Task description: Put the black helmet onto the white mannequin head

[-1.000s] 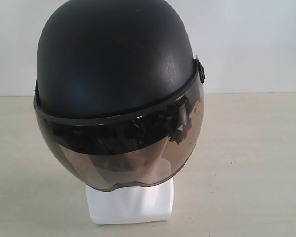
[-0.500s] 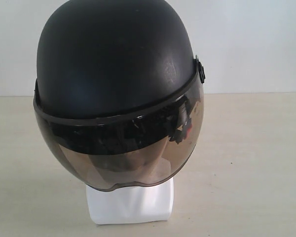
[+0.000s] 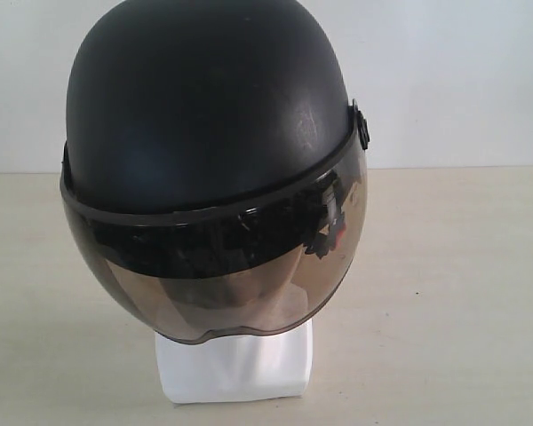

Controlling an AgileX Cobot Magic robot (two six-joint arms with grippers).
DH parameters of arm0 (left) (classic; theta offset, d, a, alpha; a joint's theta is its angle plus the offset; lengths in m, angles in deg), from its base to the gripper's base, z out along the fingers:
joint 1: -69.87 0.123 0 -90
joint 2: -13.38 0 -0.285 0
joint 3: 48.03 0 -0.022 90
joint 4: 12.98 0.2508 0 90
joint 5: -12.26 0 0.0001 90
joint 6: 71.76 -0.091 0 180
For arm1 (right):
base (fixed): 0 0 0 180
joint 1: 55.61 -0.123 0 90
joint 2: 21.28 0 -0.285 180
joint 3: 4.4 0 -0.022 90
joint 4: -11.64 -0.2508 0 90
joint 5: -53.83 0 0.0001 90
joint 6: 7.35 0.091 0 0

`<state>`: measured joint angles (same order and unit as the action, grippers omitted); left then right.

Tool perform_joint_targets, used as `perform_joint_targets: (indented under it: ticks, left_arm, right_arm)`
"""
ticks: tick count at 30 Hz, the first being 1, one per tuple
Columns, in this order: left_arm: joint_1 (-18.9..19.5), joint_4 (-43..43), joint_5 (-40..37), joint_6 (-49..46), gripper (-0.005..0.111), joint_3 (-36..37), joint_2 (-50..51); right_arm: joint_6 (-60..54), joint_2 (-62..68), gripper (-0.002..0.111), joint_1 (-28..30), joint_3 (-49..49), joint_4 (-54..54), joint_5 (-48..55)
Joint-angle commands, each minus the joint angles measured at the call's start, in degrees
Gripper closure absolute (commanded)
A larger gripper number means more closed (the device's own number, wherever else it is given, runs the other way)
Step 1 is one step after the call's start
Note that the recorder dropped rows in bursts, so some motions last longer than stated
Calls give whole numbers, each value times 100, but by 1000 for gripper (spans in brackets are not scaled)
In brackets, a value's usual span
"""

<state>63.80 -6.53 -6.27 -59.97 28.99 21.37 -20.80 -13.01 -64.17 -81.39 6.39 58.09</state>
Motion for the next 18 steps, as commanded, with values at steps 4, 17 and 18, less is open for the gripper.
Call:
perform_joint_targets:
  ticks: [4, 17, 18]
  left_arm:
    - [19, 20, 8, -24, 102, 20, -21]
    - [19, 20, 8, -24, 102, 20, -21]
    - [19, 20, 8, -24, 102, 20, -21]
  right_arm:
    - [-86, -48, 109, -2, -23, 135, 1475]
    - [92, -48, 109, 941, -23, 95, 1486]
    - [92, -48, 109, 941, -23, 95, 1486]
